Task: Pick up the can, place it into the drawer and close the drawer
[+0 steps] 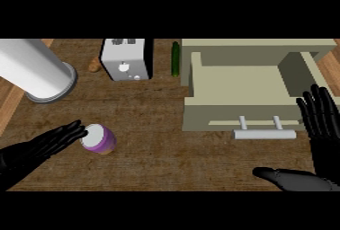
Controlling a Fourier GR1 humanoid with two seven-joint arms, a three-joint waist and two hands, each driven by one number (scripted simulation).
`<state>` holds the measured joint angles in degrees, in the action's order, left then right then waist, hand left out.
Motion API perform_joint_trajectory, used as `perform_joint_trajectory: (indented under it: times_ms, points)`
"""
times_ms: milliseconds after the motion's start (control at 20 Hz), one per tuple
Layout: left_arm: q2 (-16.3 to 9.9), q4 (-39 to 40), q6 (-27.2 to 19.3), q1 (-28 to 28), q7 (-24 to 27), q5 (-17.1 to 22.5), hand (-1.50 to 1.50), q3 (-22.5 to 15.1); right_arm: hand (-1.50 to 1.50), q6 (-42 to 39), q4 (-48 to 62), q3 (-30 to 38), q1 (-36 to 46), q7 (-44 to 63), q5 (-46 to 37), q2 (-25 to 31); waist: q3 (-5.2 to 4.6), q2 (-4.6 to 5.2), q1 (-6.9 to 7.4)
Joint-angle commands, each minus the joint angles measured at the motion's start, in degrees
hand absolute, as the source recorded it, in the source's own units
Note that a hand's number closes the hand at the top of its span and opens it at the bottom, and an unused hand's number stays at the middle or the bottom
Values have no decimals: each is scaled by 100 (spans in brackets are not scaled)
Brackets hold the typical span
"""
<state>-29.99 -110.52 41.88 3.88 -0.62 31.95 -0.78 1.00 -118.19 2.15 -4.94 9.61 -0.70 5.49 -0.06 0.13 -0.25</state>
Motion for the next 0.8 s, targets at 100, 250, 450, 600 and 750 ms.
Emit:
perform_joint_trajectory:
  times_ms: [100,250,450,600,750]
  points:
    - [-340,65,619,108,-373,731,-150,418,-150,-214,-48,351,-318,45,266,116,8,-18,23]
    - [-401,937,992,-125,-182,876,-150,774,-150,-430,-296,254,-881,-253,301,59,7,-15,-6]
    - [-334,1028,815,-276,-641,1034,-150,783,-150,-368,-139,260,-902,-616,160,-134,7,-15,-1]
    - [-194,862,628,-354,-951,1001,-150,789,-150,-391,-392,209,-835,-135,151,-108,7,-16,8]
    - [-59,1271,960,-571,-793,694,-150,982,-150,-606,-475,529,-846,-130,543,17,6,-15,4]
